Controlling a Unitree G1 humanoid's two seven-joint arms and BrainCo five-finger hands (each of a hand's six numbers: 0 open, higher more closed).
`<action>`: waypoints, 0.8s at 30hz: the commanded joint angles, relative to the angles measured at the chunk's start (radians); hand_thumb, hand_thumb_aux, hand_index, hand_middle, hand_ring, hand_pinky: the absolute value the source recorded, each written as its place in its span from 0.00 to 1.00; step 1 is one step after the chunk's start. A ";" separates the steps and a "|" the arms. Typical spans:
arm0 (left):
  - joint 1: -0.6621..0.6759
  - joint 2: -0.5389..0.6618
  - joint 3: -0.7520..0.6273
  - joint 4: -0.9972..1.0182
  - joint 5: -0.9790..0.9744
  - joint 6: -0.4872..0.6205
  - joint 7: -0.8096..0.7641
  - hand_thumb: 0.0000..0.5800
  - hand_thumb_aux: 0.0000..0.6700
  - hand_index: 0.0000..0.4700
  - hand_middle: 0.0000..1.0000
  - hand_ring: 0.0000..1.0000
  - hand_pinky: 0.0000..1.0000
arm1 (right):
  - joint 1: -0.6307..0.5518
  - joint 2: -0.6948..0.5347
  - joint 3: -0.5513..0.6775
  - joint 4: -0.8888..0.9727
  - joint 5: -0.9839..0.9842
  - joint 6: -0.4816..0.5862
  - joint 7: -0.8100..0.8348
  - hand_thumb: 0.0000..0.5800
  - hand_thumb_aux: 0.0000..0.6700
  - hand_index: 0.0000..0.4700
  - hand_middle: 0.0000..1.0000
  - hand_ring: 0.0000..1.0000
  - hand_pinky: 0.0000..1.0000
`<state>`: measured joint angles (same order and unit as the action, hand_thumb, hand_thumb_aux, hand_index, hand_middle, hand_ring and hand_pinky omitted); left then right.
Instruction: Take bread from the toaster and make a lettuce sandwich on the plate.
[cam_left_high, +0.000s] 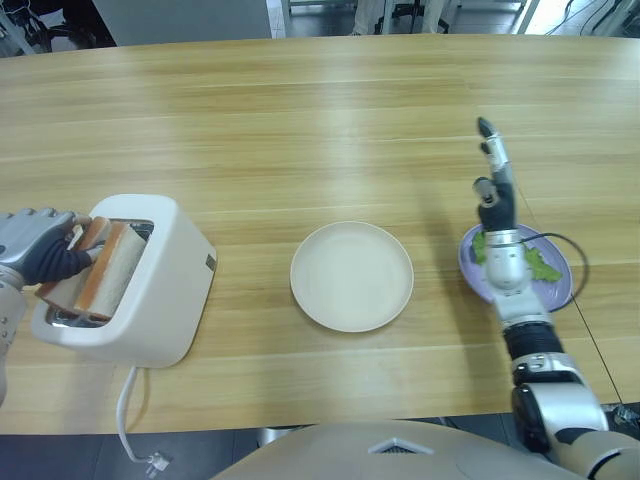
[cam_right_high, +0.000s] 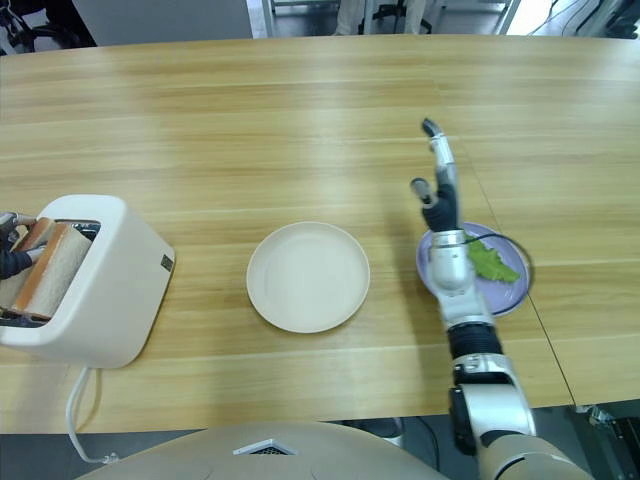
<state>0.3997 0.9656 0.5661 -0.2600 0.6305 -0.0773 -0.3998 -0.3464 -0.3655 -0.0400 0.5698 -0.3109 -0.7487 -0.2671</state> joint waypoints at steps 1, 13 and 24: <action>-0.035 -0.006 0.034 -0.039 -0.026 0.005 0.001 1.00 1.00 0.98 1.00 1.00 1.00 | 0.017 -0.110 -0.054 0.030 -0.031 0.020 -0.023 0.00 0.00 0.00 0.00 0.00 0.00; -0.177 -0.048 0.100 -0.111 -0.123 0.067 0.002 1.00 1.00 0.98 1.00 1.00 1.00 | 0.091 -0.423 0.102 0.148 -0.436 0.132 -0.218 0.00 0.00 0.00 0.00 0.00 0.00; -0.315 -0.098 0.171 -0.168 -0.220 0.088 0.072 1.00 1.00 0.98 1.00 1.00 1.00 | 0.007 -0.454 0.378 0.374 -0.667 0.280 -0.320 0.00 0.00 0.00 0.00 0.00 0.00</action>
<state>0.1070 0.8766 0.7192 -0.4037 0.4377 0.0117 -0.3471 -0.3186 -0.8175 0.2896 0.9025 -0.9403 -0.4954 -0.5738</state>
